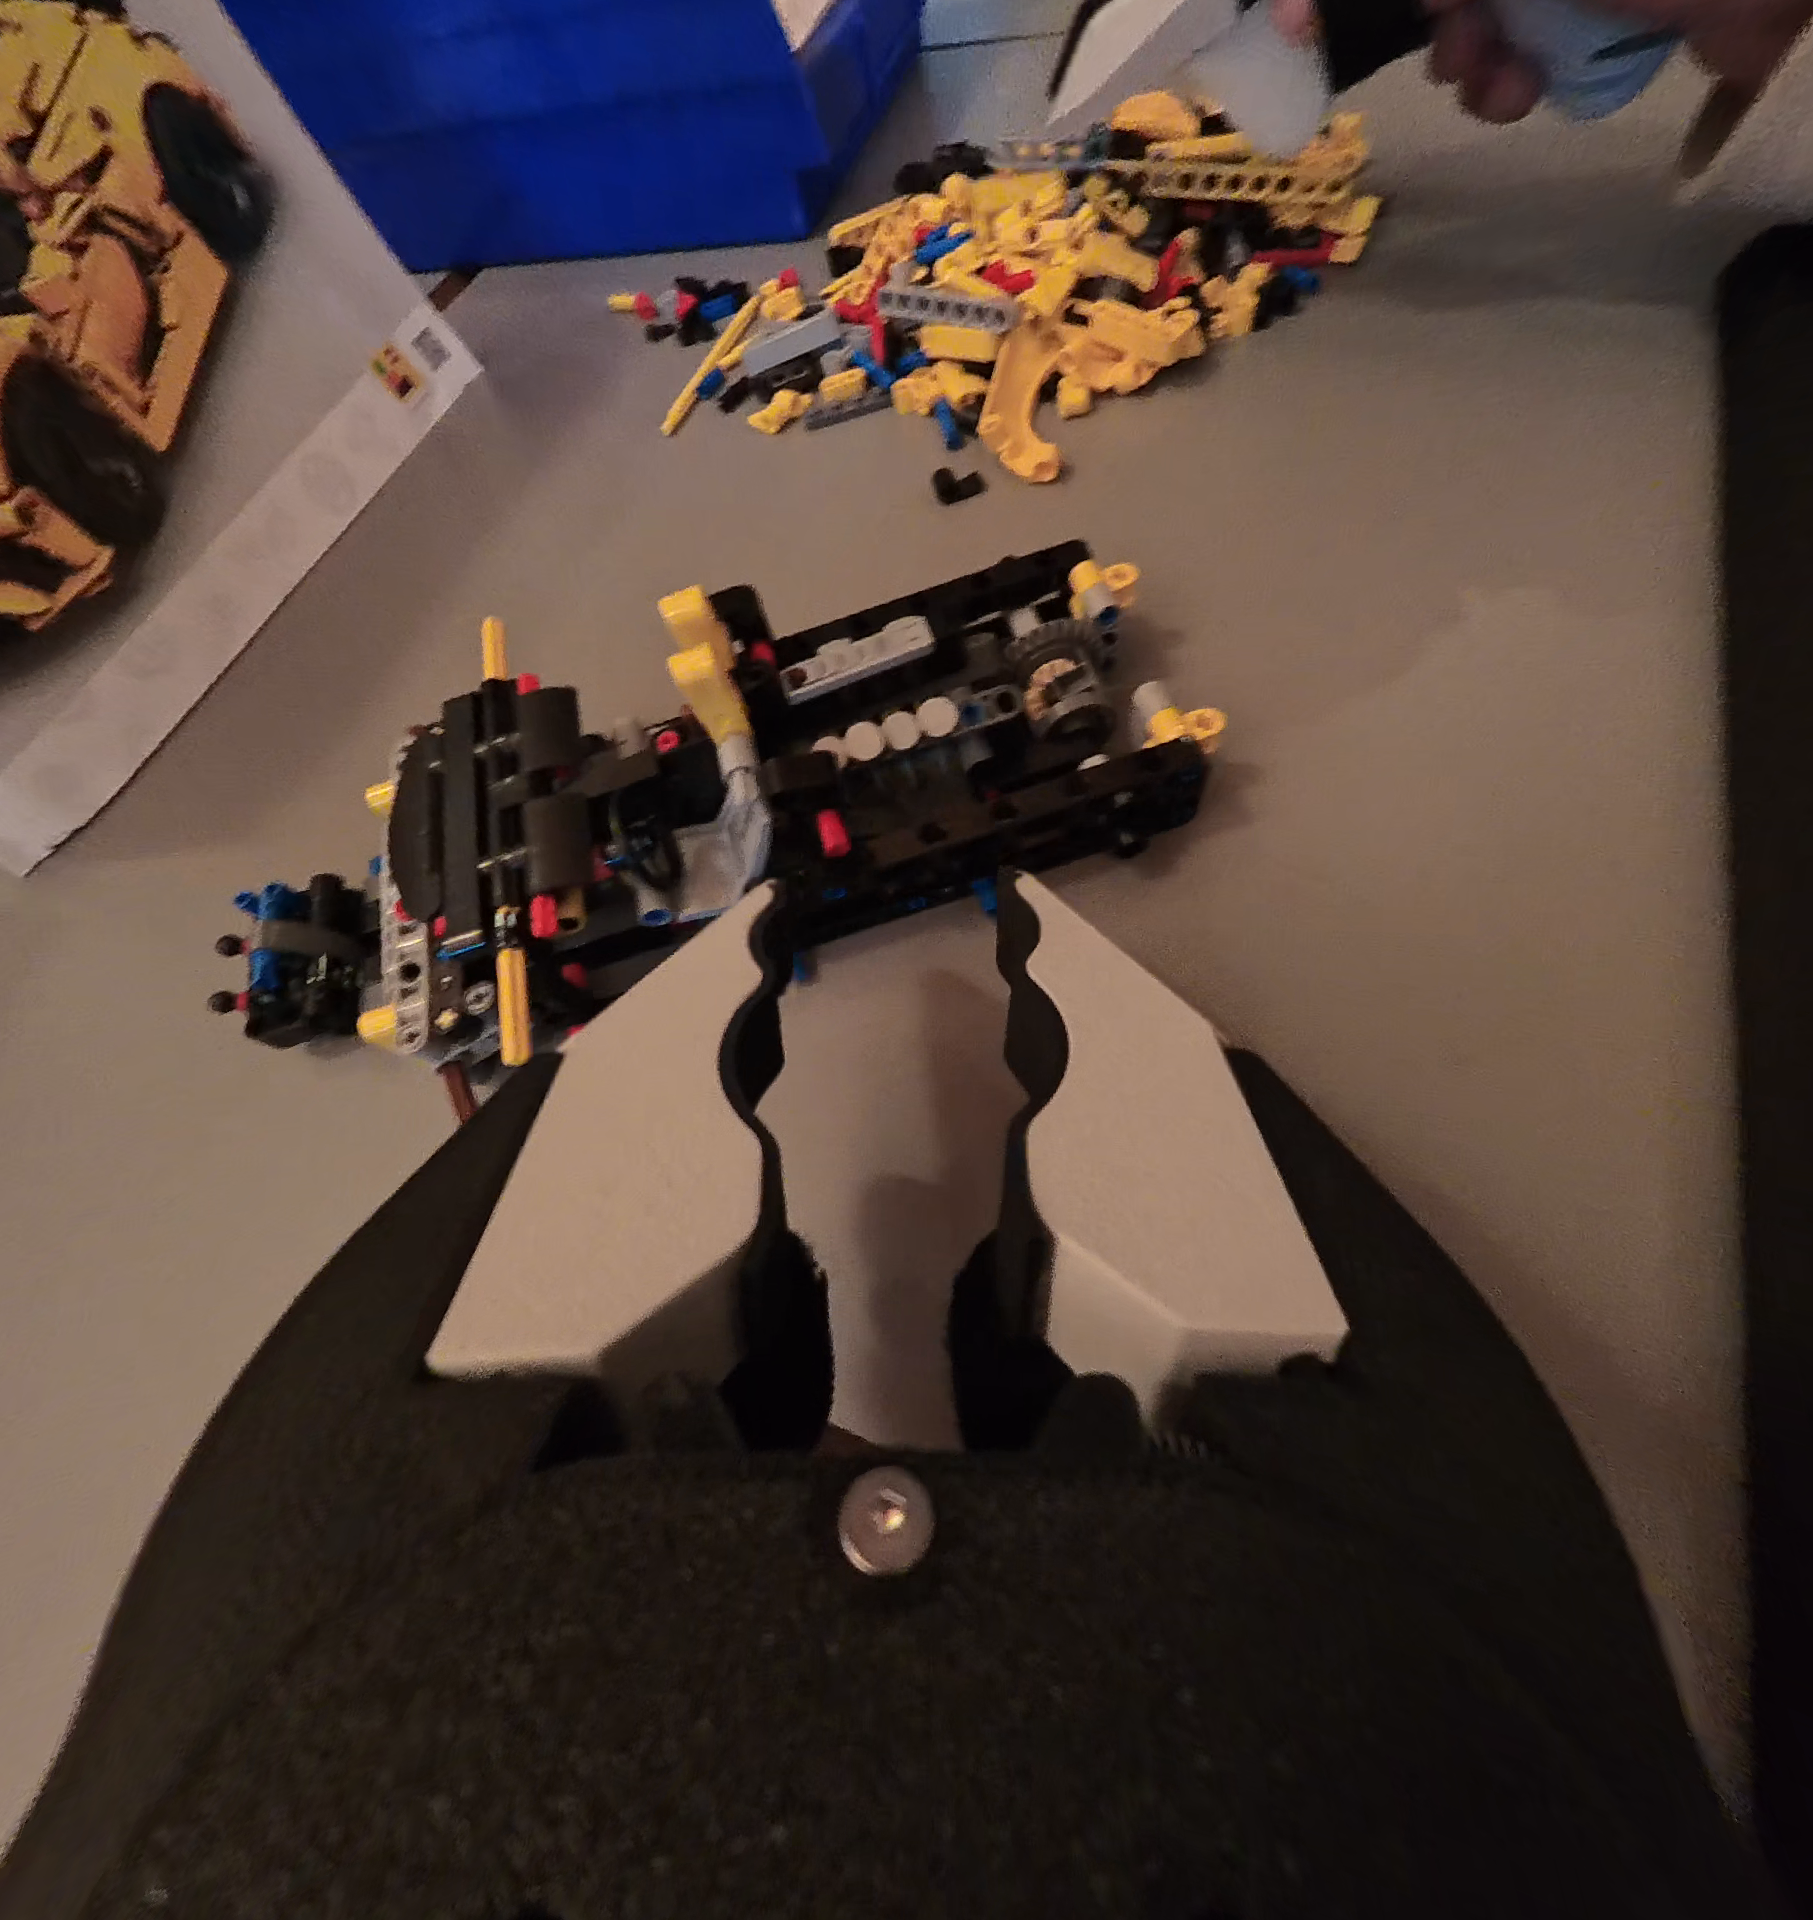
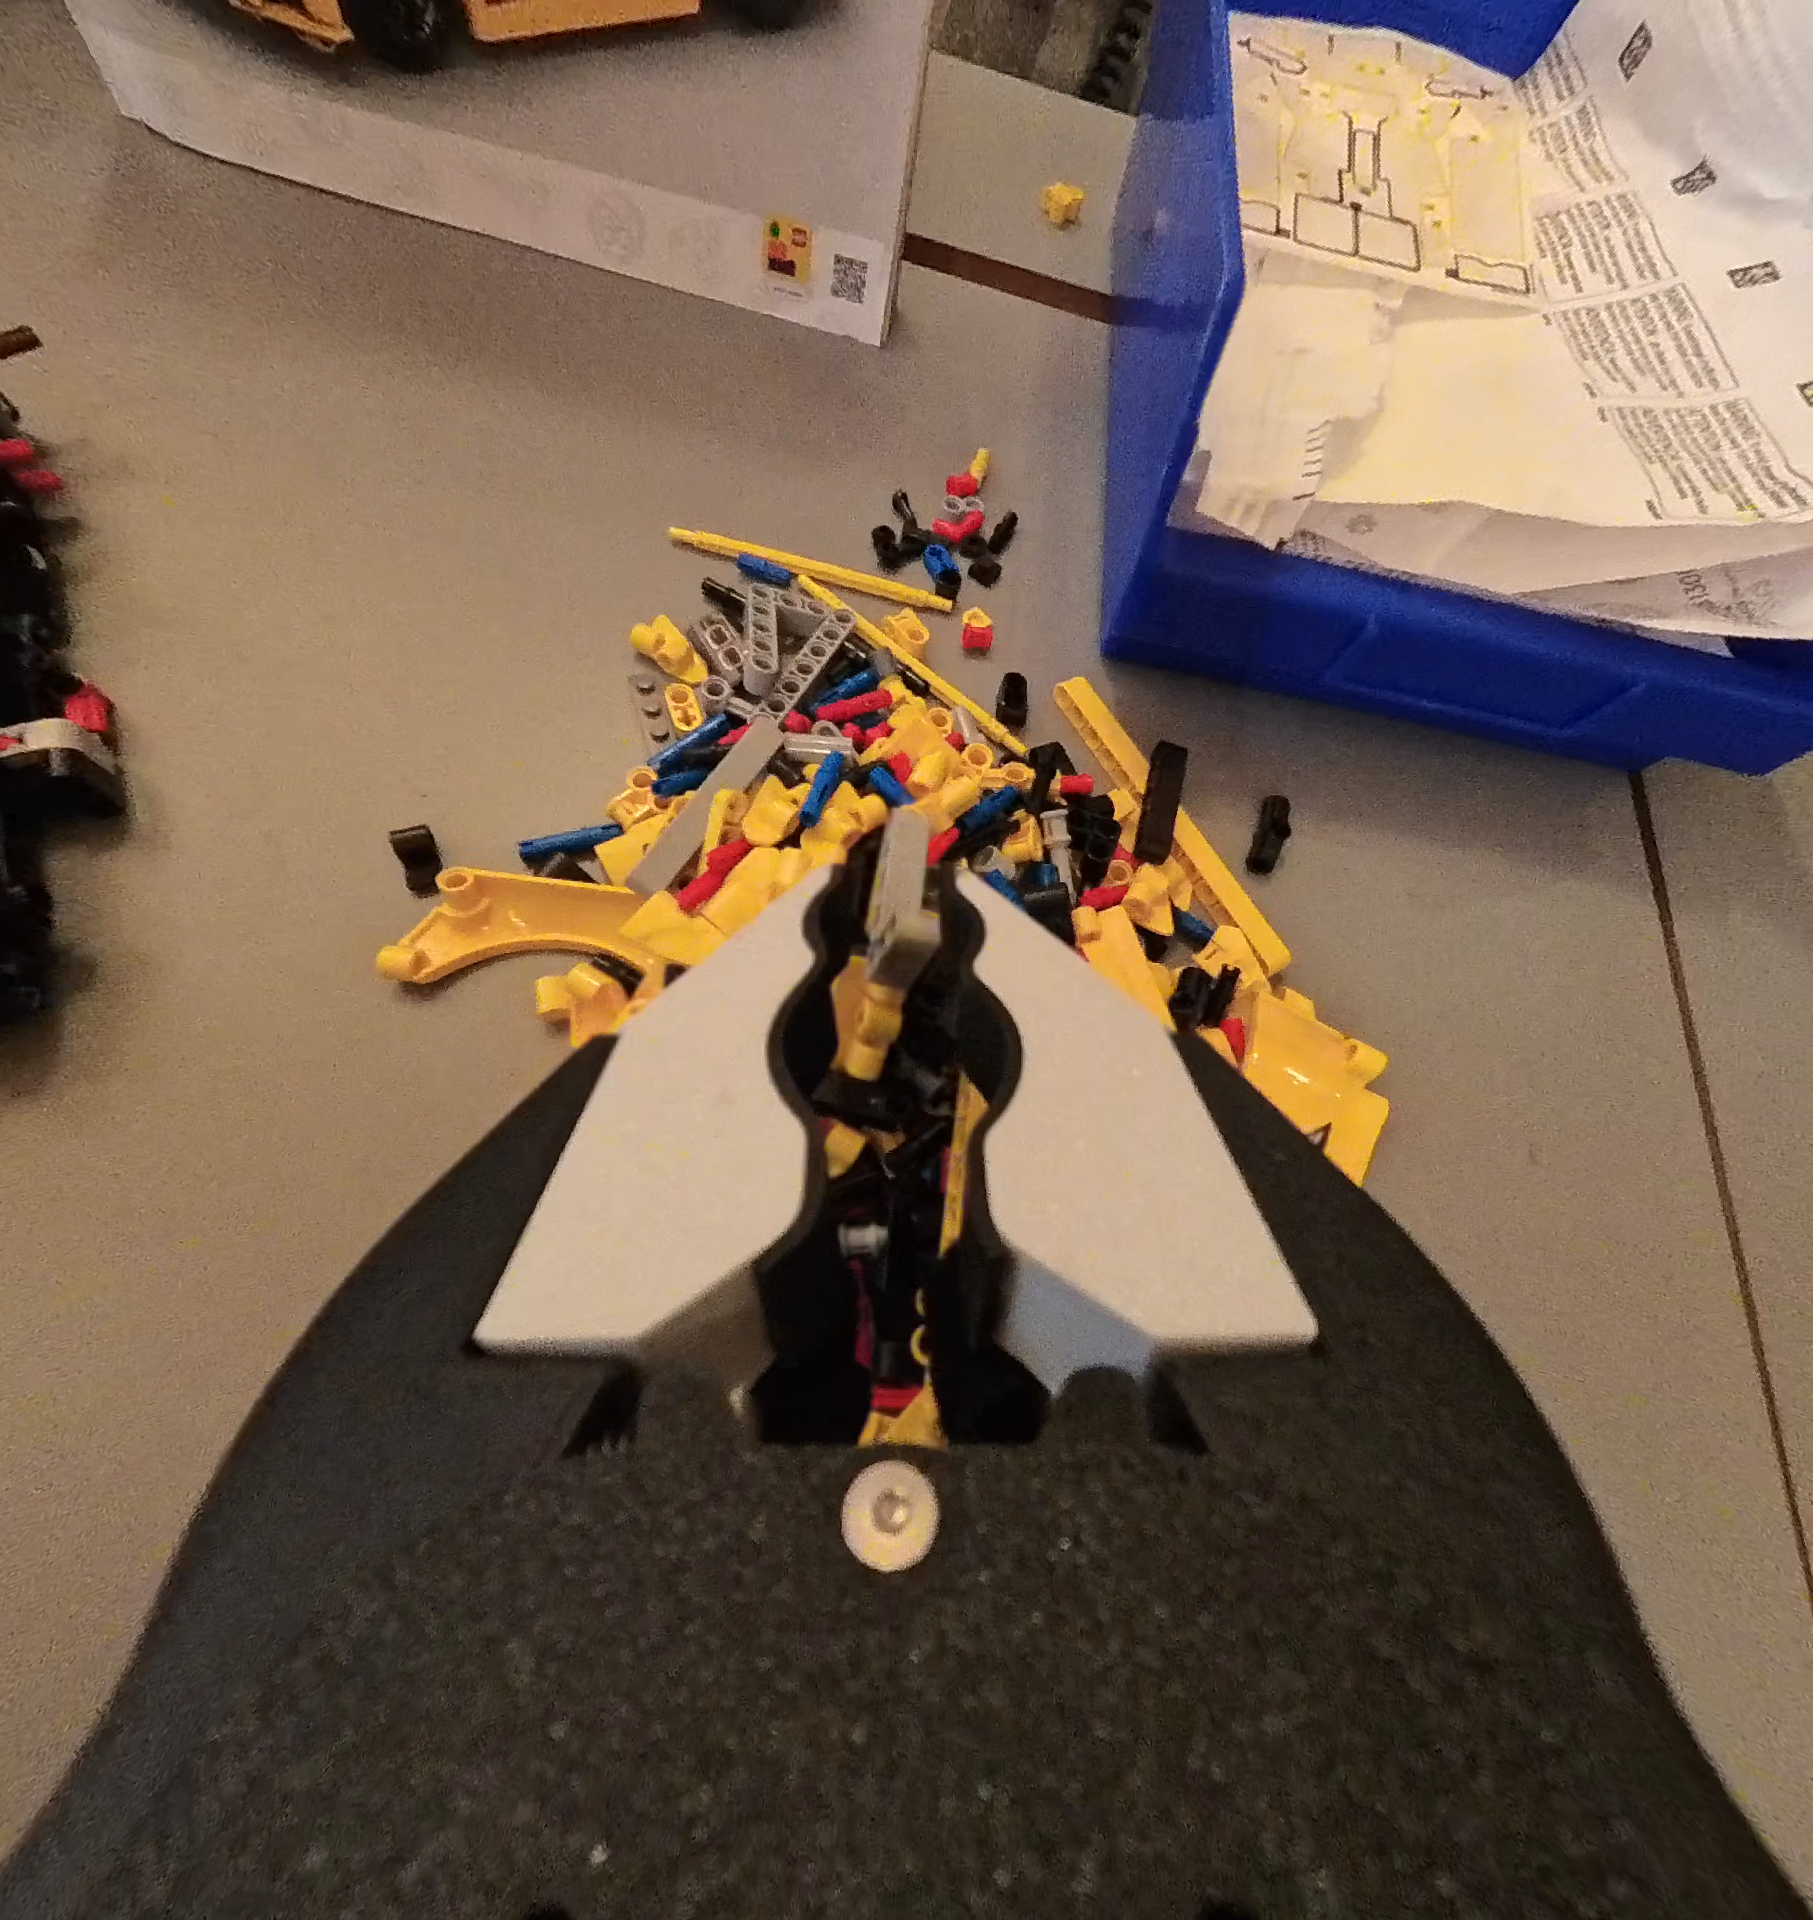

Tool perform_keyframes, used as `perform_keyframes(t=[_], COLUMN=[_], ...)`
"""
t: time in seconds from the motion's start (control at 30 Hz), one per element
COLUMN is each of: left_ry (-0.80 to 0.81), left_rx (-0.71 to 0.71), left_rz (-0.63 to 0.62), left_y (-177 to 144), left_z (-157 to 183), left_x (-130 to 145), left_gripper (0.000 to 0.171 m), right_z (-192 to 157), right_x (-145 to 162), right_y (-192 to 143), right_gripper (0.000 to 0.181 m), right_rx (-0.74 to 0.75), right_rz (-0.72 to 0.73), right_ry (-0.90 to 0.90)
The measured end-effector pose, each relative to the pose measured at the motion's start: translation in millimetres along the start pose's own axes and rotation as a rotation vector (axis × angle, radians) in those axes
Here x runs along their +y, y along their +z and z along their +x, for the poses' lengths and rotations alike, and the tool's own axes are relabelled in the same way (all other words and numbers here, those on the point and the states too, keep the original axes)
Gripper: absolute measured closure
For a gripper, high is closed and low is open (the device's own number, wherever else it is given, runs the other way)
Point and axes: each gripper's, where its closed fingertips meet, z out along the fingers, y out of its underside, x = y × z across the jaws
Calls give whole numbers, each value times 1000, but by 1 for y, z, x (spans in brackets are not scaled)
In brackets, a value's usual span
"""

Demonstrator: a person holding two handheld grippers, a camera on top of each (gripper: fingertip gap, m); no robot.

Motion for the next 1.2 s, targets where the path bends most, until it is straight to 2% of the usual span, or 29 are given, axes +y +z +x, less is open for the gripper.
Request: perform_keyframes(t=[0.13,0.23,0.3,0.37,0.43,0.53,0.63,0.7,0.87,1.03,1.2], left_ry=[-34,-74,-103,-145,-176,-156,-136,-141,-160,-143,-95], left_rx=[-61,-51,-54,-33,-6,-30,-60,-62,-50,-33,48], left_rz=[4,13,37,62,77,54,28,39,40,41,51], left_y=[1,2,3,4,6,10,14,15,17,17,15], left_z=[-14,-17,-20,-18,-14,-13,-17,-19,-19,-14,5], left_x=[1,0,-6,-14,-19,-16,-12,-13,-13,-15,-19], left_gripper=[133,135,136,137,137,137,142,150,150,150,149], right_z=[-35,-83,-120,-150,-163,-186,-206,-211,-217,-213,-210], right_x=[-17,-26,-28,-24,-28,-23,-24,-25,-17,-16,-16], right_y=[-11,-21,-24,-23,-24,-23,-27,-27,-19,-15,-13], right_gripper=[157,156,158,157,163,153,153,157,157,158,158], right_rx=[-111,-225,-311,-400,-443,-553,-607,-589,-541,-523,-506], right_rz=[86,176,263,225,244,189,194,201,167,147,149], right_ry=[-7,-67,-36,-64,-85,-75,-78,-103,-202,-185,-188])
